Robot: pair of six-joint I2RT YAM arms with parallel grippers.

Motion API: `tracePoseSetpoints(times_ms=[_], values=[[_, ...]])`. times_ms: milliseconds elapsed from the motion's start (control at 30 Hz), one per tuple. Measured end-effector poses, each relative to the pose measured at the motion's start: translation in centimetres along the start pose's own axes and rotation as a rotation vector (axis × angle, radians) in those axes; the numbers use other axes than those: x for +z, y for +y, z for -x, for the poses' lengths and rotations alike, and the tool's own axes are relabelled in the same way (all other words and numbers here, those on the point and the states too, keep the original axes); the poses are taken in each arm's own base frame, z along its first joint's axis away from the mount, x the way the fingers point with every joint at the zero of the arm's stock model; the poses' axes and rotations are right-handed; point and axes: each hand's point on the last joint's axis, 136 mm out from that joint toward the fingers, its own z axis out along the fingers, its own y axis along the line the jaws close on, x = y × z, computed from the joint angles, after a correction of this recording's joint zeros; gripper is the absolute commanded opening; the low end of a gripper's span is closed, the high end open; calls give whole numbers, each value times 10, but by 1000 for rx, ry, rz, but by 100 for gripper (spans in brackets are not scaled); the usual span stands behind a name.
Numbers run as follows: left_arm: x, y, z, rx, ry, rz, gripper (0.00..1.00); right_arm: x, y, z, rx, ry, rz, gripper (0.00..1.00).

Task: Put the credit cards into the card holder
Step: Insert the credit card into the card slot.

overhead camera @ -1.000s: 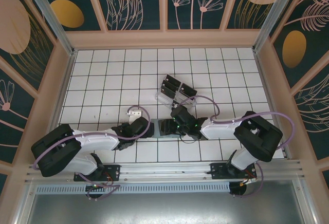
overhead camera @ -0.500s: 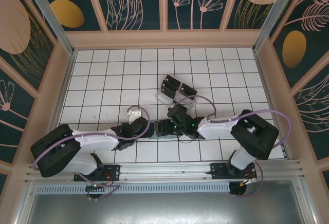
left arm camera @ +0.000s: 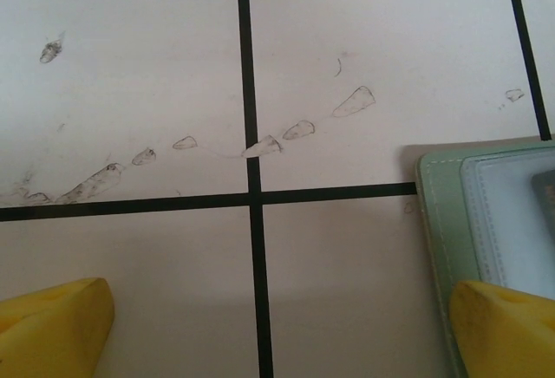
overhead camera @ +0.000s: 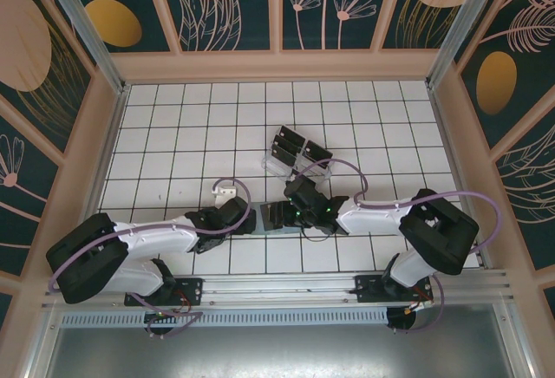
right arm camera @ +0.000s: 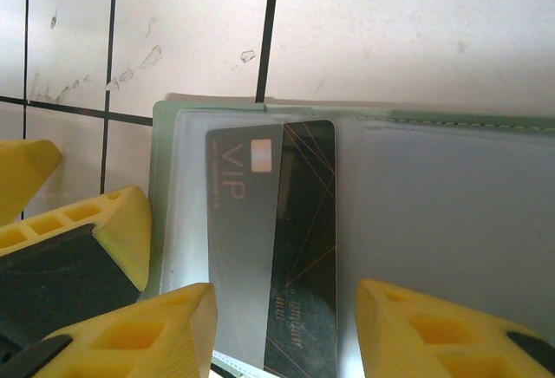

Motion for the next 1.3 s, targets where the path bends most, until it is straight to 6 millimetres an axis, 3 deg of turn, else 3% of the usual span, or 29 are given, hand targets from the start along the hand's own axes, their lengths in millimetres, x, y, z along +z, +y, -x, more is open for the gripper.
tracePoseSetpoints(times_ms=[600, 933, 1300], values=[[6, 2, -1, 19, 10, 38, 99, 8, -6, -6, -1, 26, -19, 36], [6, 1, -1, 18, 7, 37, 98, 15, 6, -8, -12, 48, 4, 29], [7, 2, 0, 13, -4, 35, 98, 22, 13, -12, -26, 67, 5, 29]])
